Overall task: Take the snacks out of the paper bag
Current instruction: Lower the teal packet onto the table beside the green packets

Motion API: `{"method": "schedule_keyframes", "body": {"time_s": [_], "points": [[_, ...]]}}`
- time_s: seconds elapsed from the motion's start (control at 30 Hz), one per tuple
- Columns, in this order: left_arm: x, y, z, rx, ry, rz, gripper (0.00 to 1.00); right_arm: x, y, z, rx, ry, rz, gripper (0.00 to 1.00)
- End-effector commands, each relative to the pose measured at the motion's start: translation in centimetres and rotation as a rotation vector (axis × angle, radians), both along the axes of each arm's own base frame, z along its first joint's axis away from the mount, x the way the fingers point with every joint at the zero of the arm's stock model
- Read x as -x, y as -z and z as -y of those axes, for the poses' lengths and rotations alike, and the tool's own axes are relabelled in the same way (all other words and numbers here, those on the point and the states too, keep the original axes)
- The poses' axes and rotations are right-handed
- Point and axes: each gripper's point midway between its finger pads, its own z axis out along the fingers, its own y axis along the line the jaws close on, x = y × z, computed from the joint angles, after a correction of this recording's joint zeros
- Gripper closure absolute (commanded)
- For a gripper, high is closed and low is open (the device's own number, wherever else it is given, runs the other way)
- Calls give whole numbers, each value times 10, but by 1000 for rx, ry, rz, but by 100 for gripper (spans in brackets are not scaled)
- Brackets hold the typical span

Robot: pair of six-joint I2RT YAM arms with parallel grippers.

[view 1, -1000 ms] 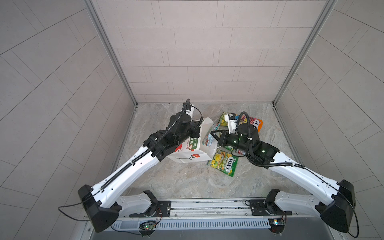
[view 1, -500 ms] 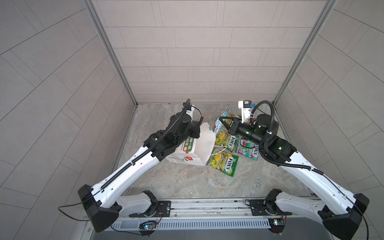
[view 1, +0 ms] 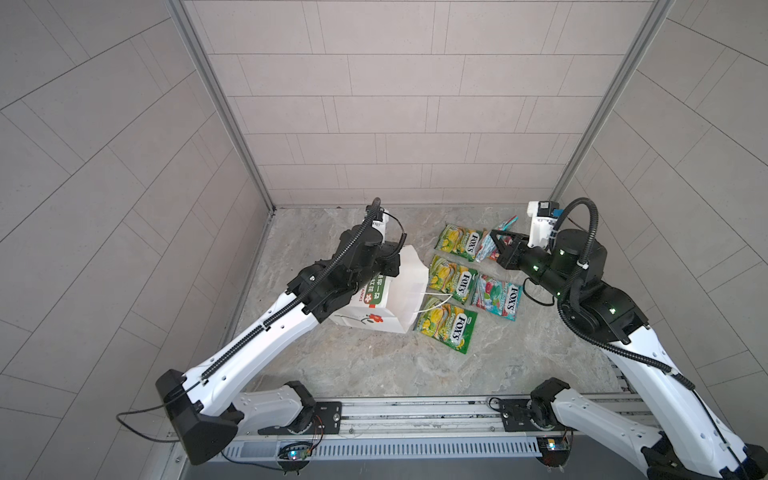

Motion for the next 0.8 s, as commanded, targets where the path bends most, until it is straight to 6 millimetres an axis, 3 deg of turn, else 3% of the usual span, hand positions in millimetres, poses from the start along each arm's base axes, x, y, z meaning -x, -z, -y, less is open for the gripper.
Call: {"method": "schedule_keyframes", "body": {"time_s": [0.0, 0.3, 0.77], "points": [[0, -12, 2, 16, 9, 29, 100, 10, 12, 29, 142, 81, -45, 100], [0, -12, 2, 17, 8, 32, 100, 37, 71, 37, 309, 7, -282, 100], [1, -15, 1, 27, 7, 41, 100, 80, 134, 56, 403, -6, -484, 100]]}}
